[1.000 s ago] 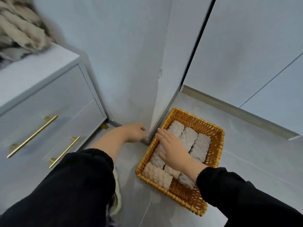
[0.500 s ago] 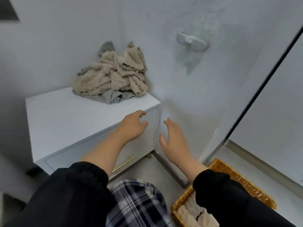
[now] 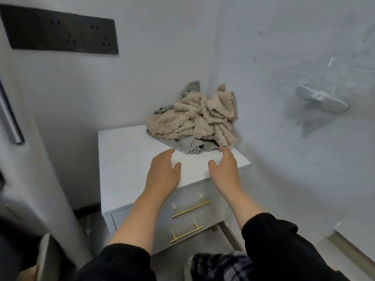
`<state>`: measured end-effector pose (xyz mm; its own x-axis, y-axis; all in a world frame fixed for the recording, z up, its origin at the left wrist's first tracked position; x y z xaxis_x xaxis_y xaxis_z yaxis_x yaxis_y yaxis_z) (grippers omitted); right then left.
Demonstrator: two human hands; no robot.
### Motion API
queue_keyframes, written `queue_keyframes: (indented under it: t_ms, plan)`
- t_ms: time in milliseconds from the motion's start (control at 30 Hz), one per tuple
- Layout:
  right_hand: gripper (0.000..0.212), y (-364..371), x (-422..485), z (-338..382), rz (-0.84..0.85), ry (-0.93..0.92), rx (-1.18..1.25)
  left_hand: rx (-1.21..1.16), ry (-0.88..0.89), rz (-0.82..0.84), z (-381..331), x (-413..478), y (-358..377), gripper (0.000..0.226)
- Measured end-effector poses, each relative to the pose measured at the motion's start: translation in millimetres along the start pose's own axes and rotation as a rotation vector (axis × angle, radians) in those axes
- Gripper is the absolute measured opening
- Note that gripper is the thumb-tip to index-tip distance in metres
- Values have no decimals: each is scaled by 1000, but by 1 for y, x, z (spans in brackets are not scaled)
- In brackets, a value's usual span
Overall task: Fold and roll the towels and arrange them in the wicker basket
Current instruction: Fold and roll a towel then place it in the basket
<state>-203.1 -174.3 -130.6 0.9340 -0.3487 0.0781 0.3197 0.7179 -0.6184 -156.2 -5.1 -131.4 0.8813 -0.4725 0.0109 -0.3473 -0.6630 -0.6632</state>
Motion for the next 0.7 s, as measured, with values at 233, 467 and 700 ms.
queue_keyframes:
  t_ms: [233, 467, 700]
  plan:
    - [57, 28, 46, 11, -57, -65, -170, 373, -272, 188, 40, 22, 5, 64]
    - [67, 31, 103, 48, -33, -228, -613, 521, -362, 287, 58, 42, 1, 68]
    - [66, 46, 152, 60, 180, -246, -1104, 588, -325, 235, 65, 54, 1, 67]
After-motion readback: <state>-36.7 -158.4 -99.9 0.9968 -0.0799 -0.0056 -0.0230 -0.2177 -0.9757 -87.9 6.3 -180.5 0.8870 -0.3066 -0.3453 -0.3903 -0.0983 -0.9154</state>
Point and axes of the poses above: each hand's wrist, its own x-axis towards the middle knuckle, its own y-axis out of the palm, z = x × y, the point moved 3 cm from there along x, towards the middle knuckle, and after that the axes turned 15 degrees about z, right-handed, at the moved point
